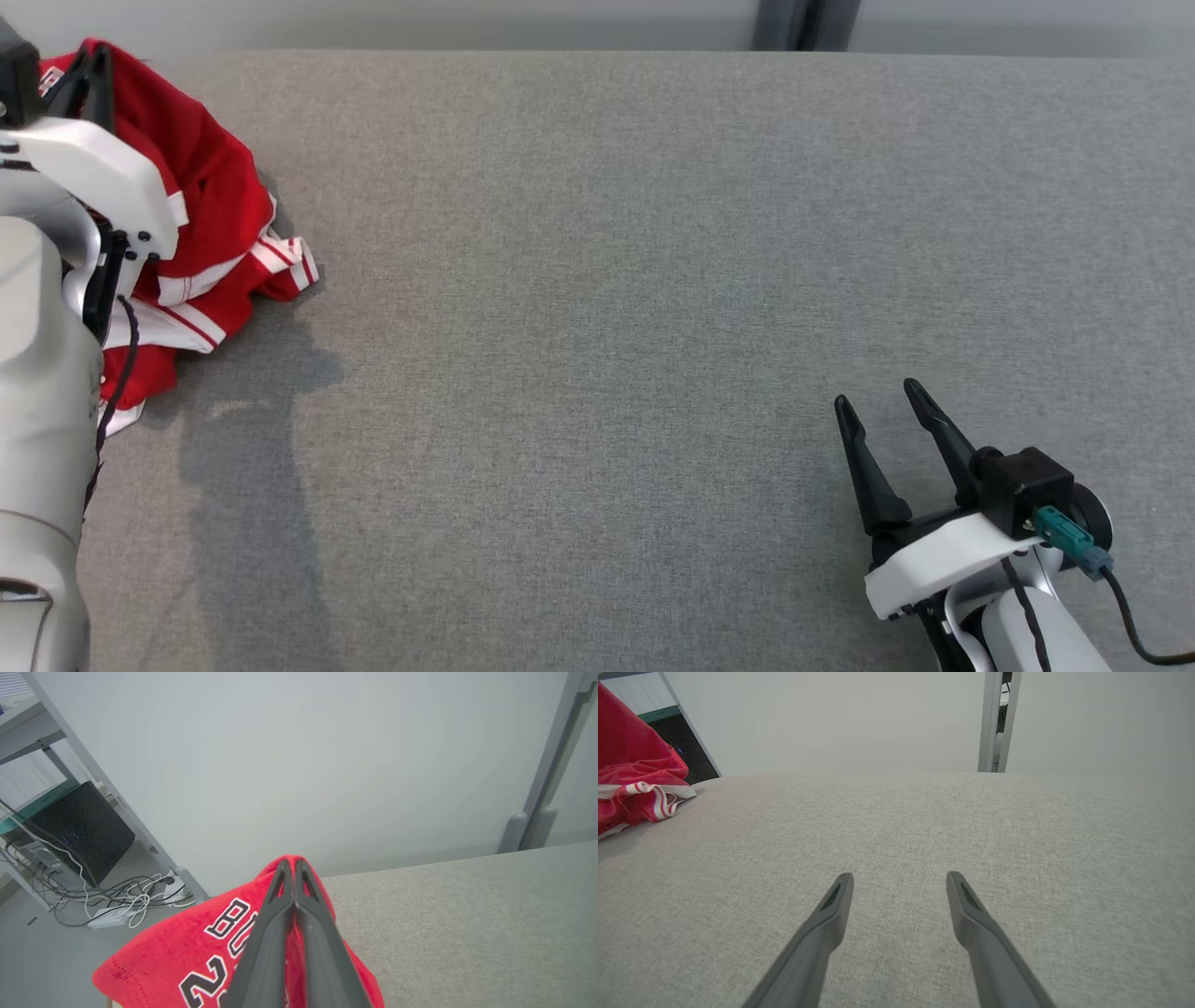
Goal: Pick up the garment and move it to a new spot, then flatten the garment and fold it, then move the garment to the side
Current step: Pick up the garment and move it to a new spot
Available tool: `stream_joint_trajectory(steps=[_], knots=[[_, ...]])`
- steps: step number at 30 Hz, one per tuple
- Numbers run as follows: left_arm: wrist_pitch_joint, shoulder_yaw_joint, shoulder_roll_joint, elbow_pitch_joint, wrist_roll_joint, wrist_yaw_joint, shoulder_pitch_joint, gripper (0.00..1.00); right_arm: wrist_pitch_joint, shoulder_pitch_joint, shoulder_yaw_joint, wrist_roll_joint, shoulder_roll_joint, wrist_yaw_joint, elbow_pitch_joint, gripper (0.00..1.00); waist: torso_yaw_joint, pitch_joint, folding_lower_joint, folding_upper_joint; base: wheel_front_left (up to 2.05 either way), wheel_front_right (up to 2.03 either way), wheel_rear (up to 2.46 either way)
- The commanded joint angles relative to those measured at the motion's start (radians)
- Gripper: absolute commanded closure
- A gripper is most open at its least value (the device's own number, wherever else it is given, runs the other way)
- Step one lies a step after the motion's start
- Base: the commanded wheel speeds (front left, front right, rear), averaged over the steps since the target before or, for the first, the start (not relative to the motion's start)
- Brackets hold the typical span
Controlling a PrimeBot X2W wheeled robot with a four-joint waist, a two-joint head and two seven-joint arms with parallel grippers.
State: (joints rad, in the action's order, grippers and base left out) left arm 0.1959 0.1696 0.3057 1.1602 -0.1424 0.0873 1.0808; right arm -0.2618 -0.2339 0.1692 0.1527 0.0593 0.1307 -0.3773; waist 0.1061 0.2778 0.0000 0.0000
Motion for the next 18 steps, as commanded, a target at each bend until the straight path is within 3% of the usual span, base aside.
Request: stream_joint_trajectory(steps=[1, 12, 18], knots=[[0.011, 0.009, -0.003, -0.008, 0.007, 0.011, 0.023, 1.0, -0.005, 0.013, -0.001, 0.008, 0.002, 0.0, -0.001, 0.0, -0.02, -0.023, 0.0, 0.0, 0.0, 0.0, 0.0], [0.067, 0.111, -0.196, -0.165, -0.05, 0.044, -0.011, 1.0, -0.005, 0.058, -0.025, 0.031, -0.006, 0.0, -0.008, 0.0, -0.144, -0.072, 0.0, 0.0, 0.0, 0.0, 0.0], [0.07, 0.249, -0.247, -0.372, -0.136, 0.043, -0.089, 1.0, -0.005, 0.07, -0.034, 0.051, -0.007, 0.0, -0.01, 0.0, -0.209, -0.074, 0.0, 0.0, 0.0, 0.0, 0.0]])
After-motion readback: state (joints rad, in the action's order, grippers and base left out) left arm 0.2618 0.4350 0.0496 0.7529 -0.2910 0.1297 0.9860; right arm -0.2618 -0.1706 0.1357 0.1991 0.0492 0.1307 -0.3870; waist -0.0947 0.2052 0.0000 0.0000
